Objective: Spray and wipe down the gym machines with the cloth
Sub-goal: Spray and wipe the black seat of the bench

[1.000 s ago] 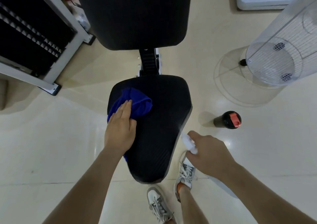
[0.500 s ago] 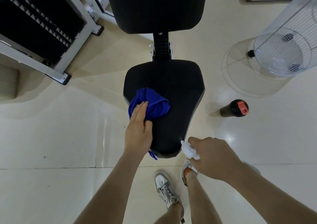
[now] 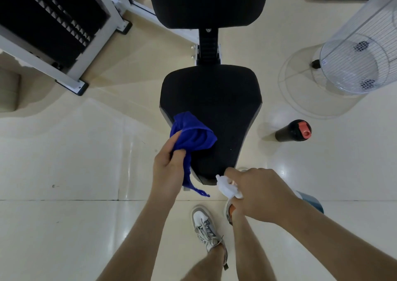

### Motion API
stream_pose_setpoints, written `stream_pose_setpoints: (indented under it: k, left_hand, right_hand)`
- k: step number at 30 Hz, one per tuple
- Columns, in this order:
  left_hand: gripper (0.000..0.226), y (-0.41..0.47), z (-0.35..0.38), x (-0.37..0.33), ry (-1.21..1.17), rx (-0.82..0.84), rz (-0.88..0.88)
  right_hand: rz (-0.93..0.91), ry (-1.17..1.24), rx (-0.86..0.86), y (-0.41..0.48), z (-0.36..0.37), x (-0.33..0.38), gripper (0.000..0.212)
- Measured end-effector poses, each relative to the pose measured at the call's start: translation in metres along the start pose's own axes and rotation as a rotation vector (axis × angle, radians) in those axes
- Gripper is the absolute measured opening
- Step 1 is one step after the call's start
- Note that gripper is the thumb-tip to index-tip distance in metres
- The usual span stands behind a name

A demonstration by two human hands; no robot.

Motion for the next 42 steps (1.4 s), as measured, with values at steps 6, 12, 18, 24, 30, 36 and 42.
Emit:
stream_pose_setpoints:
  k: [6,12,18,24,30,36,42]
  left_hand:
    - [0.061,-0.016,0.065,-0.005,0.952,0.328,0.576]
    - [0.054,0.029,0.133,-0.022,1.172,0.538,0.776]
    - [0.052,0.017,0.126,-0.016,1.204,0.528,0.748]
    - [0.053,-0.016,0.098,0.000,1.282,0.709,0.824]
    - [0.052,0.022,0.140,-0.012,1.298,0.747,0.783]
    - [0.054,0.077,0.176,-0.030,1.264,0.705,0.755]
    - [0.054,0.160,0.215,-0.050,1.200,0.571,0.616]
  right_hand:
    - [0.102,0.044,-0.076,-0.004,-0.006,-0.037,0.041]
    - [0.281,0.042,-0.081,0.005,-0.018,-0.078,0.034]
    - [0.369,0.262,-0.137,0.003,-0.040,-0.099,0.037]
    - [0.332,0.318,-0.137,0.007,-0.048,-0.100,0.036]
    - [0.363,0.467,-0.185,0.025,-0.048,-0.115,0.030]
    - [0.414,0.642,-0.281,0.048,-0.060,-0.136,0.035]
    - [0.397,0.630,-0.274,0.080,-0.063,-0.156,0.029]
Point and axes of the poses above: each hand's wrist, its own y-axis towards the middle knuckle, its own z-axis out of the palm, x = y × z, the point moved 8 cm from there along y, towards the middle knuckle, and after that the axes turned 4 degrees about -y, right-handed, at the moved point
